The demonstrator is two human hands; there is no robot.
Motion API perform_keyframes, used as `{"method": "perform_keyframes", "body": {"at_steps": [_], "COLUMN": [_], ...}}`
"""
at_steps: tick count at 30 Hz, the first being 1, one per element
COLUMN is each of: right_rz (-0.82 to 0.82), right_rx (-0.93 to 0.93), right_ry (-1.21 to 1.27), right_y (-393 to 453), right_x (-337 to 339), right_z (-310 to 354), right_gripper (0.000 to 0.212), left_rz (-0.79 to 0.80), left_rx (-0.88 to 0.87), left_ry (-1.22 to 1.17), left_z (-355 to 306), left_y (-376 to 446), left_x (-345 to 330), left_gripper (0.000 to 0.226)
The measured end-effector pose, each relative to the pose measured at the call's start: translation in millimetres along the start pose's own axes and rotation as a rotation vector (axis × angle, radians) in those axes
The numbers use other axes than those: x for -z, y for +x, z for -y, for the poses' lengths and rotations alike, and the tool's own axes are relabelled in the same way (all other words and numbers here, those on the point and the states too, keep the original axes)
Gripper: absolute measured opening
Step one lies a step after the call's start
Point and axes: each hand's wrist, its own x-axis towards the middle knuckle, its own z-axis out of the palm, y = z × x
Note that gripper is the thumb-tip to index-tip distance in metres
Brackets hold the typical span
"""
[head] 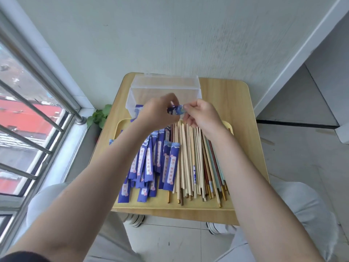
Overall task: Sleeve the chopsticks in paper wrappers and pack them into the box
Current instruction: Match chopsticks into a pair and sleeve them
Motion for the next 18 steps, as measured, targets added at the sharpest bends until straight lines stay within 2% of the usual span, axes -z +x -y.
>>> {"method": "perform_keyframes", "body": {"at_steps": [4,6,8,11,15,18], "right_rz": [-0.180,-0.261,-0.311,-0.297,-0.215,-0.183], "right_rx": [-0.011,-0.053,-0.102,-0.139,-0.152,-0.131], "right_ry": [0.098,0.074,0.002,-0.136,-0.319,-0.489], "right_y": [33,49,64,80,90,96], "right_x": [-3,-2,-3,-15,-36,-46], "right_z": [10,7,0,-4,3,6], "right_gripper": [0.008,0.008,0.012,0.015,0.011,0.018], "left_rz": [-0.188,-0.317,-0.375,-0.352,-0.380,-0.401], "left_rx": [-0.062,0.039,0.185,0.263,0.224,0.202], "left_ry": [0.044,0.048,0.096,0.136,0.096,0.065], "left_z": [19,35,54,78,87,89], "left_y": [25,26,21,12,6,5], "left_x": [-1,-4,-9,-19,-23,-23], "left_gripper": [0.047,0.040,0.031,0.025,0.021,0.020]}}
